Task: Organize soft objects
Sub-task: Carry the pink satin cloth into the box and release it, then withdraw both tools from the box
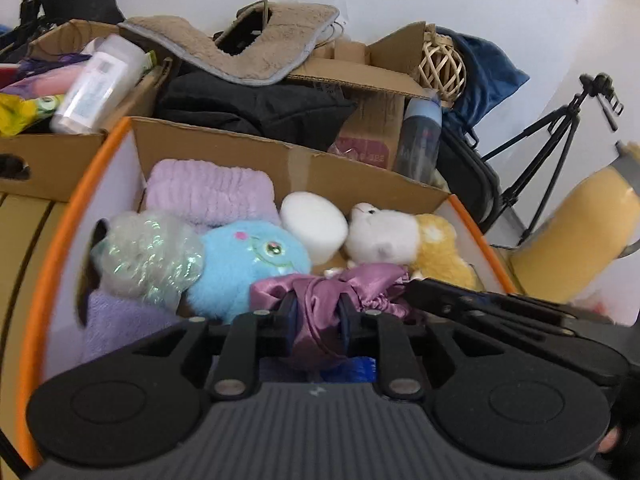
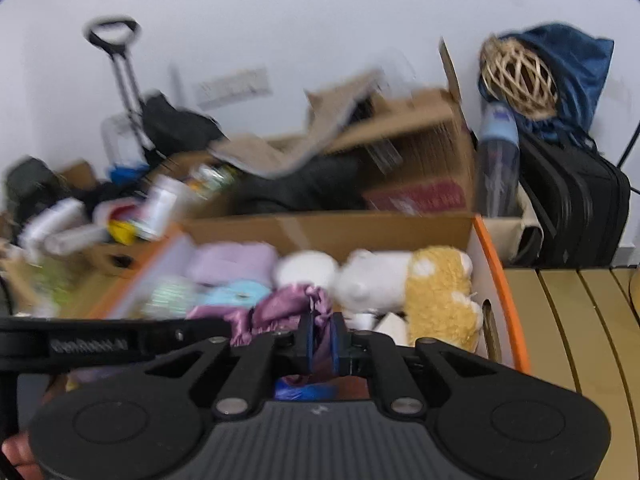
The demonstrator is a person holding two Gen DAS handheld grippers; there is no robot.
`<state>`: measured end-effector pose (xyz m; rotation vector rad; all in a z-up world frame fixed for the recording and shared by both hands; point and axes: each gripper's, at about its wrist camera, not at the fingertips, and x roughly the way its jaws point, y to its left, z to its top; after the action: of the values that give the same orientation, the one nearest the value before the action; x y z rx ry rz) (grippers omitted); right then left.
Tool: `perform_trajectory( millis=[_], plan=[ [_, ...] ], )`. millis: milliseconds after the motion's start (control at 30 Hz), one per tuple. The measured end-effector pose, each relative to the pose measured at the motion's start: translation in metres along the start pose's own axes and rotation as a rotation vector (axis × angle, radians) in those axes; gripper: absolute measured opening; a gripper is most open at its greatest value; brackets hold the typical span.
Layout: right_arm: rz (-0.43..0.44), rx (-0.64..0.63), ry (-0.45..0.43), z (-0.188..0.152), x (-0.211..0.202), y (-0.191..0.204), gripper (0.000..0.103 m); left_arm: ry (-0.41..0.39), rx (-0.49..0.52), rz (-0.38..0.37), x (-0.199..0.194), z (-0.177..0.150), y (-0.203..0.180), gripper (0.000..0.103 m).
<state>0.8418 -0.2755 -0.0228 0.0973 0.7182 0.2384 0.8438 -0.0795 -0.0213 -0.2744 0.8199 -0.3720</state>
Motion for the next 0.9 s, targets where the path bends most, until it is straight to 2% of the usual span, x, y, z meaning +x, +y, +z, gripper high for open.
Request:
perform_trajectory(
  millis=[133,200,267,300,333,367,500,700,900],
  plan=[
    [-0.084,-0.042,0.069,-0.001,0.037,0.003,0.020,-0.026,0.053,0.014,0.001,-0.009,-0.010,0.034],
    [-0.082,-0.024,0.069,-0.004,0.038,0.000,0.023,-0.029,0.038,0.006,-0.001,-0.010,-0.010,0.039],
    [-0.065,-0.007,0.057,-0.005,0.033,-0.005,0.028,-0.032,0.025,0.005,-0.006,-0.009,-0.009,0.050],
    [-0.058,-0.001,0.047,-0.006,0.026,-0.006,0.033,-0.038,0.021,0.014,-0.009,-0.008,-0.010,0.053],
    [-0.060,0.002,0.037,-0.005,0.020,-0.007,0.044,-0.046,0.021,0.024,-0.014,-0.006,-0.013,0.059],
    [-0.071,0.002,0.028,-0.005,0.013,-0.007,0.050,-0.059,0.023,0.033,-0.022,-0.007,-0.016,0.062],
    [-0.067,0.010,-0.016,0.004,-0.024,-0.009,0.052,-0.096,0.048,0.020,-0.060,-0.007,-0.031,0.065],
    [-0.076,0.001,-0.081,0.012,-0.099,-0.005,0.058,-0.170,0.079,0.046,-0.134,-0.008,-0.053,0.069],
    [-0.099,-0.010,-0.127,0.002,-0.181,0.001,0.069,-0.205,0.121,0.089,-0.209,-0.031,-0.060,0.074]
  ],
)
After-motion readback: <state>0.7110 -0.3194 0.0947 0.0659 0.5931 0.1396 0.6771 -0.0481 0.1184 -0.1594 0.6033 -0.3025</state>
